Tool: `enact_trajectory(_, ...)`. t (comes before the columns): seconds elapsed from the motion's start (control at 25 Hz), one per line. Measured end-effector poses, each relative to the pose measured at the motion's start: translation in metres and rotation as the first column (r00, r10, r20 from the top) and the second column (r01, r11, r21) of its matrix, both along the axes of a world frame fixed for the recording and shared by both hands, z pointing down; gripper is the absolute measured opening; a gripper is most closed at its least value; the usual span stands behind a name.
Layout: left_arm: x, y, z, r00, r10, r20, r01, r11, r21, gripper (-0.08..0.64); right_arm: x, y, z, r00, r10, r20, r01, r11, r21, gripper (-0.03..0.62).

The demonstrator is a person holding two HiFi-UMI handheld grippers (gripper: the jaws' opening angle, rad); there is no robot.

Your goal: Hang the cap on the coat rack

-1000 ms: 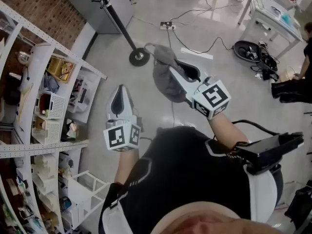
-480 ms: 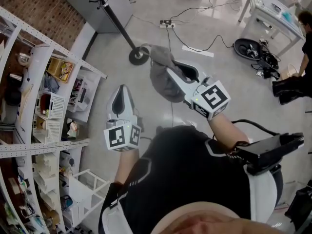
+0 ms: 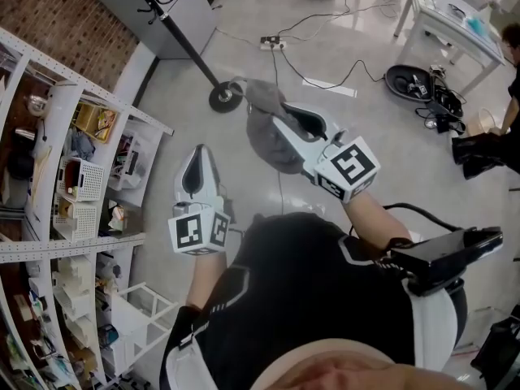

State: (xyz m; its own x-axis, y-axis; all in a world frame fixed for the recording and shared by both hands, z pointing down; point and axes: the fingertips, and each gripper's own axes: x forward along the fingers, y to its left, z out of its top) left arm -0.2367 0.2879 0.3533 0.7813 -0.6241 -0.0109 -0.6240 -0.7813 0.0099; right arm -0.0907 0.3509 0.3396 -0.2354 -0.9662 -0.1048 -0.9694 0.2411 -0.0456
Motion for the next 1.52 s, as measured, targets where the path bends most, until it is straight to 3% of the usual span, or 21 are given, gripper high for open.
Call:
enact_trajectory(0.2,0.022,0.007,0.001,1.000,0.022,0.007,-0.022,1.000,0.009,0.017,0.020,-0.004,-0.003,1.000,-0.004,0.010,0.003,1.000,0.009,0.087)
enact_trajectory(0.48,0.035,-0.038,0.011,1.000,0.022,-0.007,-0.022,0.999,-0.030,0.017,0.040,-0.040,0.001,1.000,0.022,0.015,-0.022,1.000,-0.005,0.087)
enact_trajectory(1.0,0.026,-0.163,0.009,0.999,0.027,-0.034,-0.029,0.999,-0.038,0.017,0.024,-0.155,-0.001,1.000,0.026,-0.013,-0.026,0.999,-0.034,0.087)
enact_trajectory(1.52,0.010,-0.256,0.015,0.995,0.079,-0.064,-0.083,0.995,-0.063,0.018,0.004,-0.248,0.003,0.997,0.065,-0.034,-0.067,0.995,-0.071,0.087)
